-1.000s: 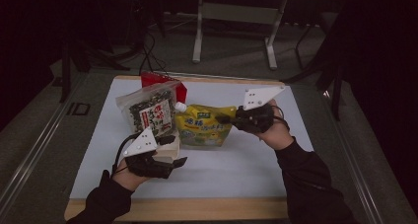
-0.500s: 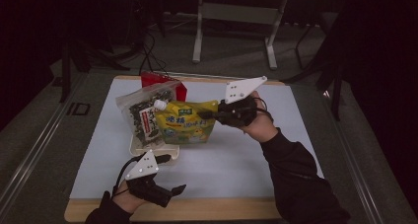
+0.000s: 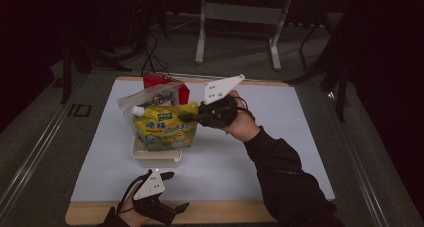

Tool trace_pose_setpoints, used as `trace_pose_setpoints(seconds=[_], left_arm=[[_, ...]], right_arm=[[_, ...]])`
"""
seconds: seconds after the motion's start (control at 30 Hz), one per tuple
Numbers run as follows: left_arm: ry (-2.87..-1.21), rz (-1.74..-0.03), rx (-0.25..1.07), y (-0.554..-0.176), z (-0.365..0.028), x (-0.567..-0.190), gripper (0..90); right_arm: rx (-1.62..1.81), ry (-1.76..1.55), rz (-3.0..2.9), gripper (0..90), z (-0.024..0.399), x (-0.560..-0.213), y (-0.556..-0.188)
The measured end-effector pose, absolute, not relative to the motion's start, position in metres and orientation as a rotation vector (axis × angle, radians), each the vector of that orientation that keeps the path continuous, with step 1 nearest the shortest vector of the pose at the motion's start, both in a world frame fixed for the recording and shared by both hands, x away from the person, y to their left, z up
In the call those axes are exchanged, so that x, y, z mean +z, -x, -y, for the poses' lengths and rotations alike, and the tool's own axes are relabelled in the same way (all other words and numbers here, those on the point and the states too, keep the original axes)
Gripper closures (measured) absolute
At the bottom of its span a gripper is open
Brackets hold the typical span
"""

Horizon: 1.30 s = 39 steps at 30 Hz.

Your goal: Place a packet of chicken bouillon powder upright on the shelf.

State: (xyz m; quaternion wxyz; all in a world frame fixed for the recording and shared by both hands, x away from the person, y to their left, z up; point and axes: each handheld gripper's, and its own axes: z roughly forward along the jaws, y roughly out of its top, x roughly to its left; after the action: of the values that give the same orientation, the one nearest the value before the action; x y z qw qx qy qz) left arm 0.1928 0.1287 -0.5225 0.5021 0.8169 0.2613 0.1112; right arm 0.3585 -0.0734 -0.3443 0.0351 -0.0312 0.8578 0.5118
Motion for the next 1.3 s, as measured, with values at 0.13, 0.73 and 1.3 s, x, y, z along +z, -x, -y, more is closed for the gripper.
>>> trace_pose_setpoints(seconds=[0.13,0.73,1.3], left_arm=[[-1.962,-0.632,0.288,-0.192,-0.130,-0.523,0.8],[-1.977,-0.627,0.291,-0.195,-0.128,-0.527,0.8],[-1.971,-0.629,0.286,-0.200,-0.127,-0.528,0.8]], right_arm=[[1.588,0.092,-2.657,90.0,0.061,-0.353,-0.362],[1.596,0.019,-2.757,90.0,0.035,-0.406,-0.364],[1.564,-0.058,-2.790,90.0,0.034,-0.436,-0.365]])
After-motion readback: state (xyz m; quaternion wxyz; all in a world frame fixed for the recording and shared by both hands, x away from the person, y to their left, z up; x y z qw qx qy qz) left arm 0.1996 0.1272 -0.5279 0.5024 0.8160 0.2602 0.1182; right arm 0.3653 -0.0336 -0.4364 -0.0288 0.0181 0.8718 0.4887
